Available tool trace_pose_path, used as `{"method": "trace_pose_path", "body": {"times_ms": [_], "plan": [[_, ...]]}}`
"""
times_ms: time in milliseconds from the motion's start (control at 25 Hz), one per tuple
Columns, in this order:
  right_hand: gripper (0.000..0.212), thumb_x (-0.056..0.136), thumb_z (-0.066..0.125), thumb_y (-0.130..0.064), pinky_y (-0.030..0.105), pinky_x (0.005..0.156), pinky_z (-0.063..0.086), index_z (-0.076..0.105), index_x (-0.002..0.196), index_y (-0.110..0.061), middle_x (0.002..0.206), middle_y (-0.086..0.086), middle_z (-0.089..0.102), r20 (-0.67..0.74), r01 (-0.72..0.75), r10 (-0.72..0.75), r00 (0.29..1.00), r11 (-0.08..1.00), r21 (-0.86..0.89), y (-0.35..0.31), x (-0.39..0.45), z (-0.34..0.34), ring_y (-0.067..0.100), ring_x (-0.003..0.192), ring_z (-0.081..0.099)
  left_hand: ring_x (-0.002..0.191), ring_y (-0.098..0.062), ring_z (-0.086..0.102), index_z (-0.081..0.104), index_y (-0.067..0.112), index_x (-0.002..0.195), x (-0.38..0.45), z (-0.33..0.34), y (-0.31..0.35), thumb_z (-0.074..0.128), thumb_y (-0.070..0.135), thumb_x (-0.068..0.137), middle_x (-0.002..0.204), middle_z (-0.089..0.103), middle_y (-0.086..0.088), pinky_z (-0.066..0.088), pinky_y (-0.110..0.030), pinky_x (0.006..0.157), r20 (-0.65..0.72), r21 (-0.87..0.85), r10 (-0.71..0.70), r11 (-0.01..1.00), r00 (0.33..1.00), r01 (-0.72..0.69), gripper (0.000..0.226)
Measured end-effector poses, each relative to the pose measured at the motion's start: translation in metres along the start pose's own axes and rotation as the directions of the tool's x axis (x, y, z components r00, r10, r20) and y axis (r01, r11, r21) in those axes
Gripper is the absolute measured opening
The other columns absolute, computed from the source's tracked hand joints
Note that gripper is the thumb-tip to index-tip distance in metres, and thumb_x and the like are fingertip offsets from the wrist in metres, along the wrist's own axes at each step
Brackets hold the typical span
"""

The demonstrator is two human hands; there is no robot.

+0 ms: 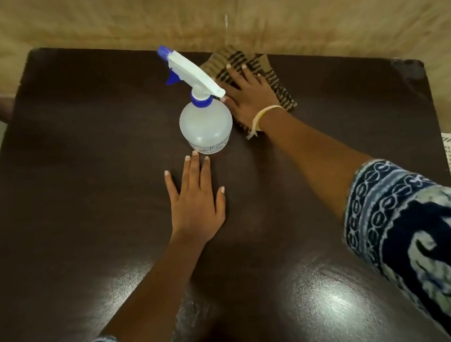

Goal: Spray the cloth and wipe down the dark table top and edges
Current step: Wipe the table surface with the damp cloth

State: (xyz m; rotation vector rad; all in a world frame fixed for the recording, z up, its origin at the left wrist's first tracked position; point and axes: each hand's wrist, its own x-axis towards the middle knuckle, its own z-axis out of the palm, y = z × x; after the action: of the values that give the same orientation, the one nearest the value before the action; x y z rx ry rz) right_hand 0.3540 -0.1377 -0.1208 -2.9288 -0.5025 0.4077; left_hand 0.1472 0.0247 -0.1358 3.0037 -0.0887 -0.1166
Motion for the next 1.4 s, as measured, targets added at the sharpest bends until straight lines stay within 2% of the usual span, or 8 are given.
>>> {"method": "trace_pose_path", "body": {"times_ms": [160, 440, 520, 640, 840, 960, 1120, 1400], "plan": [[0.049, 0.100, 0.032, -0.042, 0.052, 0.117, 0.021, 0.028, 0.149, -0.043, 0.162, 0.001, 0.019, -0.198, -0.282, 0.296, 0.934, 0.955, 0.096, 0.055, -0.047, 0.011, 0.032, 0.149, 0.015, 0.150, -0.025, 0.017, 0.024, 0.012, 0.153, 0.002, -0.003, 0.000, 0.026, 0.048, 0.096, 0.162, 0.021, -0.010, 0.010, -0.059, 0.119, 0.032, 0.032, 0.002, 0.999, 0.999, -0.003, 0.067], [0.054, 0.098, 0.027, -0.045, 0.057, 0.117, 0.006, 0.024, 0.152, -0.036, 0.164, 0.007, 0.009, -0.125, -0.828, 0.924, 0.362, 0.380, 0.411, 0.035, -0.198, 0.053, 0.035, 0.150, 0.005, 0.151, -0.023, 0.017, 0.026, 0.013, 0.153, -0.028, -0.014, -0.012, 0.032, 0.045, 0.099, 0.162, 0.021, -0.009, 0.009, -0.059, 0.119, 0.041, 0.002, 0.009, 1.000, 0.999, -0.009, 0.063], [0.058, 0.097, 0.030, -0.045, 0.061, 0.115, 0.004, 0.023, 0.153, -0.032, 0.163, 0.013, 0.007, -0.090, -0.819, 0.921, 0.379, 0.379, 0.431, -0.014, -0.181, 0.054, 0.041, 0.148, 0.003, 0.150, -0.024, 0.019, 0.030, 0.012, 0.151, -0.050, -0.016, -0.025, 0.035, 0.042, 0.099, 0.161, 0.024, -0.010, 0.008, -0.059, 0.118, -0.001, -0.035, -0.053, 0.998, 0.999, 0.053, 0.060], [0.063, 0.094, 0.036, -0.043, 0.062, 0.115, 0.002, 0.021, 0.153, -0.029, 0.163, 0.015, 0.007, -0.119, -0.682, 0.762, 0.637, 0.628, 0.375, -0.113, -0.159, 0.065, 0.043, 0.148, 0.002, 0.150, -0.024, 0.018, 0.032, 0.012, 0.149, -0.095, -0.016, -0.052, 0.033, 0.042, 0.099, 0.161, 0.024, -0.010, 0.006, -0.060, 0.117, -0.028, -0.043, -0.146, 0.989, 0.989, 0.145, 0.058], [0.059, 0.094, 0.038, -0.041, 0.060, 0.117, 0.010, 0.025, 0.151, -0.039, 0.163, 0.004, 0.014, -0.071, 0.032, -0.029, 0.997, 0.999, 0.038, -0.211, -0.182, 0.091, 0.039, 0.148, 0.008, 0.149, -0.026, 0.020, 0.035, 0.010, 0.147, -0.165, -0.013, -0.097, 0.023, 0.045, 0.097, 0.159, 0.027, -0.013, 0.005, -0.061, 0.116, -0.034, 0.020, -0.223, 0.974, 0.974, 0.224, 0.062], [0.056, 0.092, 0.040, -0.038, 0.052, 0.118, 0.017, 0.033, 0.147, -0.043, 0.161, -0.002, 0.022, -0.051, 0.279, -0.280, 0.959, 0.960, -0.016, -0.182, -0.203, 0.094, 0.031, 0.148, 0.016, 0.148, -0.027, 0.023, 0.034, 0.008, 0.147, -0.188, -0.010, -0.106, 0.031, 0.040, 0.100, 0.158, 0.028, -0.013, 0.009, -0.062, 0.115, -0.002, 0.052, -0.215, 0.975, 0.977, 0.215, 0.058], [0.060, 0.086, 0.040, -0.039, 0.053, 0.116, 0.022, 0.035, 0.146, -0.043, 0.160, -0.001, 0.026, -0.210, -0.210, 0.228, 0.951, 0.972, 0.106, -0.100, -0.247, 0.094, 0.031, 0.148, 0.020, 0.149, -0.026, 0.021, 0.030, 0.009, 0.150, -0.198, -0.014, -0.119, 0.036, 0.038, 0.100, 0.159, 0.026, -0.012, 0.011, -0.061, 0.116, 0.014, 0.046, -0.158, 0.986, 0.987, 0.157, 0.058], [0.059, 0.094, 0.030, -0.042, 0.056, 0.118, 0.003, 0.021, 0.152, -0.040, 0.164, 0.002, 0.006, -0.096, -0.828, 0.903, 0.419, 0.423, 0.367, -0.126, -0.344, 0.121, 0.034, 0.150, 0.001, 0.151, -0.023, 0.016, 0.024, 0.010, 0.153, -0.211, -0.021, -0.157, 0.032, 0.040, 0.100, 0.162, 0.019, -0.009, 0.009, -0.059, 0.118, 0.090, 0.038, 0.027, 0.999, 0.996, -0.030, 0.062]]}}
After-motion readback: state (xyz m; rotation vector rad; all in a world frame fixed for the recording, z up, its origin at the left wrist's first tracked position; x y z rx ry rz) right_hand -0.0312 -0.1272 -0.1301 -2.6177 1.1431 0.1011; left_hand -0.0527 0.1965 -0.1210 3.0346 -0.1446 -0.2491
